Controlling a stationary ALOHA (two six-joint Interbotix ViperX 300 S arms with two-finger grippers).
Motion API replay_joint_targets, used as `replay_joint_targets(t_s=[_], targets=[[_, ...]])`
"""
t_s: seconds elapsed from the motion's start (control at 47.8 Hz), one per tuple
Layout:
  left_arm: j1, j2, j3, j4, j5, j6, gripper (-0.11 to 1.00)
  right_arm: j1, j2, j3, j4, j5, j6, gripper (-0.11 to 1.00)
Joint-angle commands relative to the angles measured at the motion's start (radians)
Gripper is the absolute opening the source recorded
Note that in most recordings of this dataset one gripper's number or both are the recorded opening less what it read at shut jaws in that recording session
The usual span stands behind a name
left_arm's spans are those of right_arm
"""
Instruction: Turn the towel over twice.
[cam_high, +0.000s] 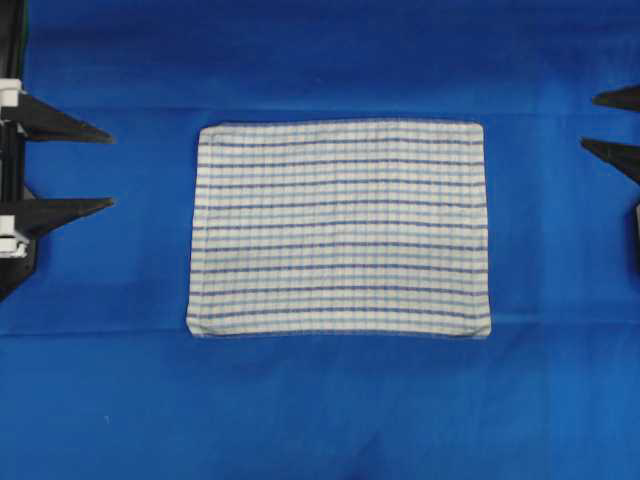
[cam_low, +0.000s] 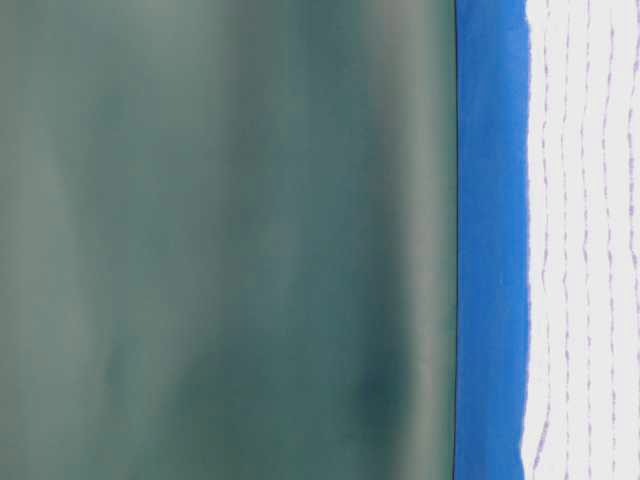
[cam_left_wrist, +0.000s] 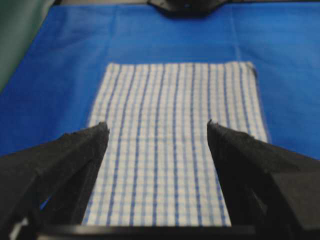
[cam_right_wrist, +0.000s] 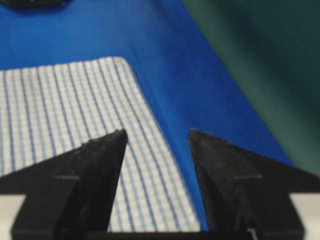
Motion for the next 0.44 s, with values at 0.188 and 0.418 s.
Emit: replay_joint_targets(t_s=[0.188,0.418], targets=[[0.006,-0.103,0.094,0.002,0.003,-0.023,0.76,-0.023,-0.137,0.144,-0.017,-0.002,0.091,0.61],[0.006,-0.121,0.133,0.002,-0.026,-0.021,0.75,-0.028,-0.156,0.158,-0.023,-0.002,0.12,0.61]])
